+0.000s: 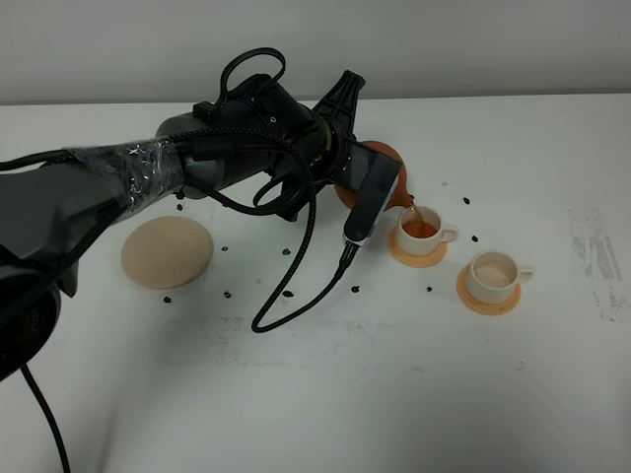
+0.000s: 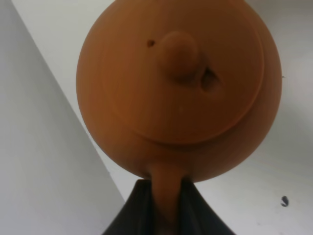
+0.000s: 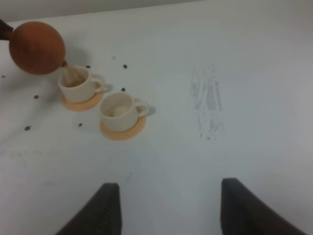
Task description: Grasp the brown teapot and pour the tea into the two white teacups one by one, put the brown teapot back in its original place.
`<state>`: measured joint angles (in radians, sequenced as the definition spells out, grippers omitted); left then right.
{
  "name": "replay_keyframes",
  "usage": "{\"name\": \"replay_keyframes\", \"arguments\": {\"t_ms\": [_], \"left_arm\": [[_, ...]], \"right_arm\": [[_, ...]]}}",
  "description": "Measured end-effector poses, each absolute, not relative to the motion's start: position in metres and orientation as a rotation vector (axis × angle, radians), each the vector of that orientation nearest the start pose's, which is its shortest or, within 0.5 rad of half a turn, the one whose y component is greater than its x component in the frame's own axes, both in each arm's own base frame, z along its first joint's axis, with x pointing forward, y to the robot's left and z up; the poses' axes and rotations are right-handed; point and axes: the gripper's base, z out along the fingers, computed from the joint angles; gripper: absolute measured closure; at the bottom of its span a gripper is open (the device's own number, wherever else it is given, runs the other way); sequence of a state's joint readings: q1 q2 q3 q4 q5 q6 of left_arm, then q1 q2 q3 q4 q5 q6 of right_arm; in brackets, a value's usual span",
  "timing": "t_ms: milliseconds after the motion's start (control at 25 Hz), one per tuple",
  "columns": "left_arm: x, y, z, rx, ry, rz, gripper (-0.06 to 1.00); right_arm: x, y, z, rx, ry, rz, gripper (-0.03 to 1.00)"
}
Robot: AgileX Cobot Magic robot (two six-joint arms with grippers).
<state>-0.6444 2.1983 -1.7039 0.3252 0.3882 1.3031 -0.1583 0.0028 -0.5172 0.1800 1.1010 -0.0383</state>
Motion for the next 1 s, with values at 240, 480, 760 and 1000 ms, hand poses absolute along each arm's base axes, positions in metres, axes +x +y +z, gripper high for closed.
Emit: {"name": "replay_keyframes", "arguments": {"t_ms": [240, 480, 760, 1000], "left_arm": [[0.4079, -0.2911, 0.1872, 2.178, 1.061, 0.640, 0.86], [0.4081, -0.2922, 0.1881, 2.175, 1.040, 0.647, 0.86], [0.4060, -0.2963, 0.1888, 2.190, 0.992, 0.665, 0.86], [0.4062, -0.2961, 0.1889, 2.200, 0.974, 0.677, 0.86]], "right_arm": [[-0.0065, 0.0158, 0.2799, 0.109, 2.055, 0.095, 0.52], [-0.0065, 0.0158, 0.2799, 0.109, 2.055, 0.095, 0.52], [-0.0065, 0.0158, 0.2799, 0.109, 2.055, 0.095, 0.52], [-0.0065, 0.0158, 0.2799, 0.110, 2.055, 0.095, 0.52]]}}
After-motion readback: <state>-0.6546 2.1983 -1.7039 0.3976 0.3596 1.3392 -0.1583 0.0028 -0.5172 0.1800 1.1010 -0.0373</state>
